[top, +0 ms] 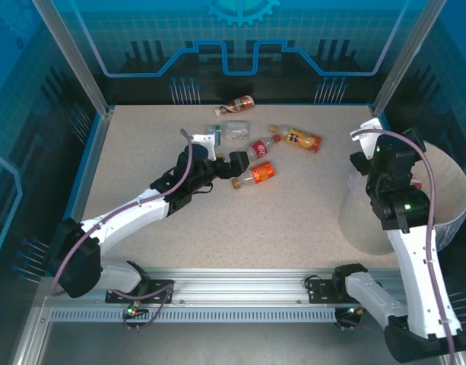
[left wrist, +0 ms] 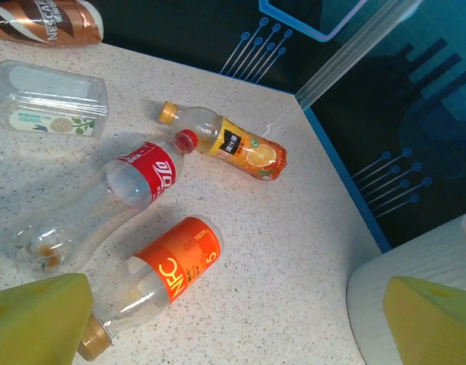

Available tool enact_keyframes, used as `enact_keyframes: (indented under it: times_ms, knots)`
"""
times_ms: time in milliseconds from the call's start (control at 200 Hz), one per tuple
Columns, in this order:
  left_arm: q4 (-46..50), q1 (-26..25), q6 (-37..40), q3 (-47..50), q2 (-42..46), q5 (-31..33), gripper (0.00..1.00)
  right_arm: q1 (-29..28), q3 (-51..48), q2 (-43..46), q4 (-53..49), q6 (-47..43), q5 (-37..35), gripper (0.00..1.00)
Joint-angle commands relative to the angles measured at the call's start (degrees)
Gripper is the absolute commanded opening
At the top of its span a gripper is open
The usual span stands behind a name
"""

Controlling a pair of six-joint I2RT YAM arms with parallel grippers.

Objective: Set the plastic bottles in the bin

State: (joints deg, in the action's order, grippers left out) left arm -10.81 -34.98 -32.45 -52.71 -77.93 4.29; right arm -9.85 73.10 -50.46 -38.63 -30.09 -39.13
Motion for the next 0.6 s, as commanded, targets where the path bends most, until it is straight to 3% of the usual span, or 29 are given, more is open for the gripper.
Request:
enact_keyframes:
  times_ms: [0,155,380,485,595]
  knots:
    - [-1.6,0.9,-3.1,1.9,1.1,0.0,0.99,-5.3,4.4,0.3,-3.8,15.1,3.3,1.0]
    - [-1.4,1.8,-4.0,3.0,2.3,-0.4,0.99,-8.6,6.4,-0.7,-2.6,28.3,13.2,1.0]
    - [-0.9,2.3,-4.5,5.0,4.8,0.9,0.99,-9.8,1.9,-1.1,6.4,39.2,32.6,1.0]
    - [-1.1,2.4,-5.0,5.8,5.5,1.2,0.99,-11.7,-1.5,-2.0,10.9,43.9,36.2,1.0]
    - [-1.4,2.5,-5.3,6.5,5.9,1.4,0.99,-15.2,-5.5,-3.1,15.2,47.1,34.7,1.0]
